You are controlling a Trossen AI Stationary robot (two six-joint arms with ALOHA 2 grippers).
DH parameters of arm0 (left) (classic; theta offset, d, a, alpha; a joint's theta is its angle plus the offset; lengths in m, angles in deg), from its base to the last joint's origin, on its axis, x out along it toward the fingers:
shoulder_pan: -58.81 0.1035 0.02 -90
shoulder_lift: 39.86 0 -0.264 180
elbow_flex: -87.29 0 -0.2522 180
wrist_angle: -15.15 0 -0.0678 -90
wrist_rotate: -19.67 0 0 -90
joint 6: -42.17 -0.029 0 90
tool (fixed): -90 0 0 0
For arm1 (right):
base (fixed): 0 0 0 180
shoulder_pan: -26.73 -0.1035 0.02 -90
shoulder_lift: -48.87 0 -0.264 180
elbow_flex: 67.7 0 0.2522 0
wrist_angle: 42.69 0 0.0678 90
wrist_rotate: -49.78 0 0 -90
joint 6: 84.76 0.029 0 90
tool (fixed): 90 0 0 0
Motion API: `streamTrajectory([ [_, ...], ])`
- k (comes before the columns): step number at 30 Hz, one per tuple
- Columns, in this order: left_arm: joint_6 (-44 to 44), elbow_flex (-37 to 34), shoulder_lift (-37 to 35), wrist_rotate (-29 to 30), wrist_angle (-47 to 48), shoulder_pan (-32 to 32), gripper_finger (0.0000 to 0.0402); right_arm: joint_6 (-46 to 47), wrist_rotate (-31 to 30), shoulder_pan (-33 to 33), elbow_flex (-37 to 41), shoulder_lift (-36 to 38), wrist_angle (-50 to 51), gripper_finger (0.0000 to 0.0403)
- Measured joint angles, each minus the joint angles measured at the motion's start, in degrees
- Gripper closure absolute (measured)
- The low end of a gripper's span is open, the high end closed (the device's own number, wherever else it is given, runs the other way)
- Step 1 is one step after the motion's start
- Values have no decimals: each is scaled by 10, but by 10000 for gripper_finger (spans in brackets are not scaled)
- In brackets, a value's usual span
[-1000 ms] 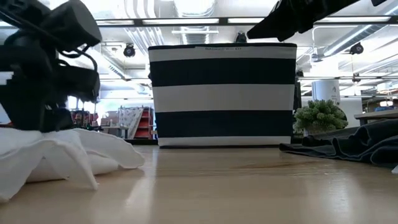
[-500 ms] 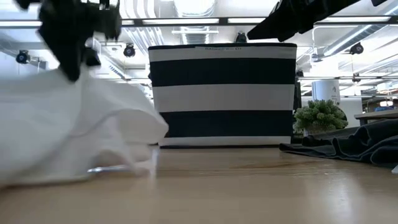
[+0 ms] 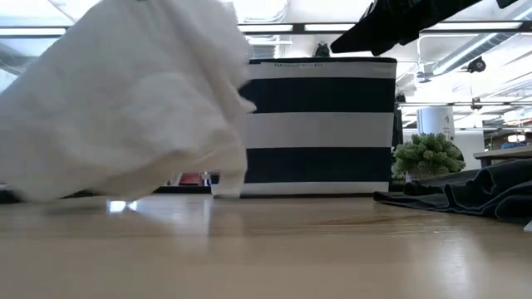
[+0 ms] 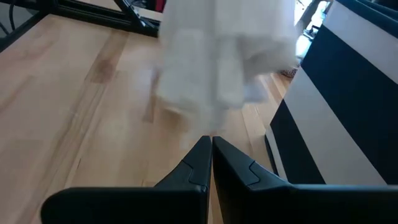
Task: Sort clothes
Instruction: Put the white shirt into the blue bin
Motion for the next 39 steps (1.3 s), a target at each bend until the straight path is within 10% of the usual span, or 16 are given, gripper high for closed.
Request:
streamTrajectory([
  [11,4,-95,-1,-49,-40,-60,401,84,55,-1,-8,3,108,403],
  [23,-36,-402,0,-228,-432,-74,402,292,212,-70,-58,3,328,391],
  [39,-15,-482,0,-191,-577,-74,379,469,221,-178,-73,-25,430,152],
])
